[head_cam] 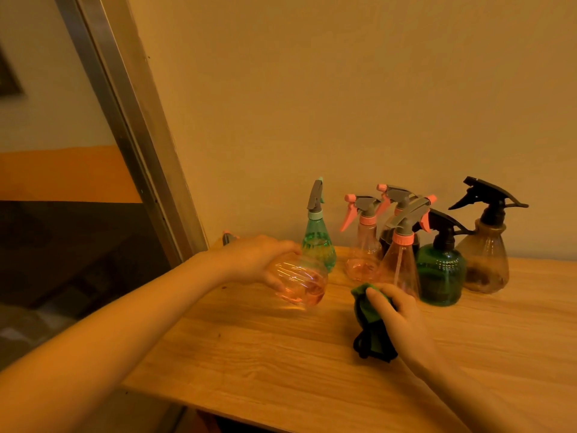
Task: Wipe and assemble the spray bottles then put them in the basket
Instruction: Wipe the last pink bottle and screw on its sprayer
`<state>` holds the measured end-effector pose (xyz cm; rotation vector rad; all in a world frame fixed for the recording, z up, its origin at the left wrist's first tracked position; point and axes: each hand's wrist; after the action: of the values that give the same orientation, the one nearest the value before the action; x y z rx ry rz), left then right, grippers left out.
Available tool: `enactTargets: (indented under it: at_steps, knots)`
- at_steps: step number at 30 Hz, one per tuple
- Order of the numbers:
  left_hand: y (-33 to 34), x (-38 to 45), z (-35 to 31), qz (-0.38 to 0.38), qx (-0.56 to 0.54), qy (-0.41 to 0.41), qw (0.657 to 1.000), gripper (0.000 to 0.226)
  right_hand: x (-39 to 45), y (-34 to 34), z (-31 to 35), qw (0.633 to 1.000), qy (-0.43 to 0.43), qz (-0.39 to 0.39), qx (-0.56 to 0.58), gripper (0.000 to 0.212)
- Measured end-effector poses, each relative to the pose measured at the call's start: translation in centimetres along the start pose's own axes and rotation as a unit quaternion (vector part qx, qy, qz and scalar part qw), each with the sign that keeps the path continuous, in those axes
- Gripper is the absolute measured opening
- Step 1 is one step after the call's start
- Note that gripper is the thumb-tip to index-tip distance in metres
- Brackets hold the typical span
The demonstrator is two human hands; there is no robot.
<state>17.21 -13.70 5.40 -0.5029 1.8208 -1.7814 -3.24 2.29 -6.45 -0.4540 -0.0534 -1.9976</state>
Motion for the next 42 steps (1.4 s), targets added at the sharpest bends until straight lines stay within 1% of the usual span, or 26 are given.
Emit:
enactTargets:
  at_steps: [3, 5, 6, 8, 9, 12, 14, 16, 21, 25, 28, 30, 32, 34, 35, 37, 39, 42]
  knots:
    - [-1.1, 1.4, -0.8, 0.037, 0.082, 0.005, 0.996, 0.073, -0.1, -0.6, -0.6, 1.000, -0.015, 0.008, -0.023, 0.023]
    - [-1.6, 2.3, -1.4, 0.058, 0.129, 0.011, 0.990, 0.070, -0.3, -0.9, -0.9, 0.999, -0.032, 0.016, -0.040, 0.024]
    - [-1.8, 2.7, -1.7, 0.069, 0.153, 0.014, 0.986, 0.068, -0.4, -1.1, -1.0, 0.998, -0.041, 0.019, -0.050, 0.023]
    - [-2.1, 3.4, -2.3, 0.088, 0.194, 0.014, 0.977, 0.065, -0.6, -1.4, -1.4, 0.994, -0.061, 0.031, -0.081, 0.013]
    - [-2.1, 3.7, -2.6, 0.094, 0.210, 0.014, 0.973, 0.064, -0.8, -1.6, -1.7, 0.992, -0.068, 0.041, -0.095, 0.013]
    - [-2.3, 4.5, -3.6, 0.103, 0.247, 0.026, 0.963, 0.062, -1.2, -1.7, -2.3, 0.988, -0.078, 0.053, -0.125, 0.035]
    - [-2.5, 4.8, -4.2, 0.108, 0.266, 0.036, 0.957, 0.062, -1.2, -1.7, -2.5, 0.986, -0.079, 0.060, -0.136, 0.037]
    - [-2.7, 5.0, -4.8, 0.111, 0.287, 0.042, 0.951, 0.062, -1.1, -1.7, -2.7, 0.985, -0.077, 0.065, -0.140, 0.033]
    - [-2.7, 5.0, -5.9, 0.085, 0.342, 0.080, 0.933, 0.058, -1.1, -1.8, -2.8, 0.985, -0.075, 0.074, -0.135, 0.028]
    - [-2.1, 5.1, -5.6, 0.045, 0.388, 0.127, 0.912, 0.050, -1.1, -1.8, -2.6, 0.985, -0.071, 0.077, -0.134, 0.041]
    - [-1.7, 5.1, -4.9, -0.009, 0.394, 0.157, 0.906, 0.052, -1.0, -1.8, -2.6, 0.985, -0.073, 0.077, -0.134, 0.042]
    - [-1.6, 4.6, -4.5, -0.055, 0.340, 0.172, 0.923, 0.061, -1.0, -1.8, -2.7, 0.986, -0.071, 0.076, -0.132, 0.040]
    - [-1.4, 4.0, -3.9, -0.142, 0.219, 0.188, 0.947, 0.067, -1.0, -1.8, -2.7, 0.986, -0.067, 0.075, -0.132, 0.038]
    - [-0.9, 3.5, -3.2, -0.240, 0.096, 0.180, 0.949, 0.068, -1.0, -1.8, -2.7, 0.986, -0.066, 0.075, -0.133, 0.038]
    - [-0.8, 3.3, -3.0, -0.262, 0.040, 0.154, 0.952, 0.068, -1.0, -1.8, -2.7, 0.986, -0.067, 0.076, -0.136, 0.038]
    - [-0.4, 2.8, -2.7, -0.261, -0.066, 0.076, 0.960, 0.073, -1.0, -1.8, -2.6, 0.985, -0.069, 0.079, -0.140, 0.038]
    - [0.1, 2.5, -2.4, -0.231, -0.168, 0.012, 0.958, 0.083, -1.1, -1.8, -2.6, 0.985, -0.067, 0.079, -0.140, 0.038]
    - [1.2, 2.2, -1.8, -0.180, -0.285, -0.025, 0.941, 0.098, -1.1, -1.7, -2.5, 0.984, -0.072, 0.079, -0.140, 0.038]
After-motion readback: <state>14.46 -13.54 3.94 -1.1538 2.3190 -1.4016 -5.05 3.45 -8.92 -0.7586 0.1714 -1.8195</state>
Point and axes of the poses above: each hand's wrist, its own x-axis towards the middle knuckle, its own y-axis out of the palm, z = x × y, and after that the axes turned 4 degrees about -y, right-handed
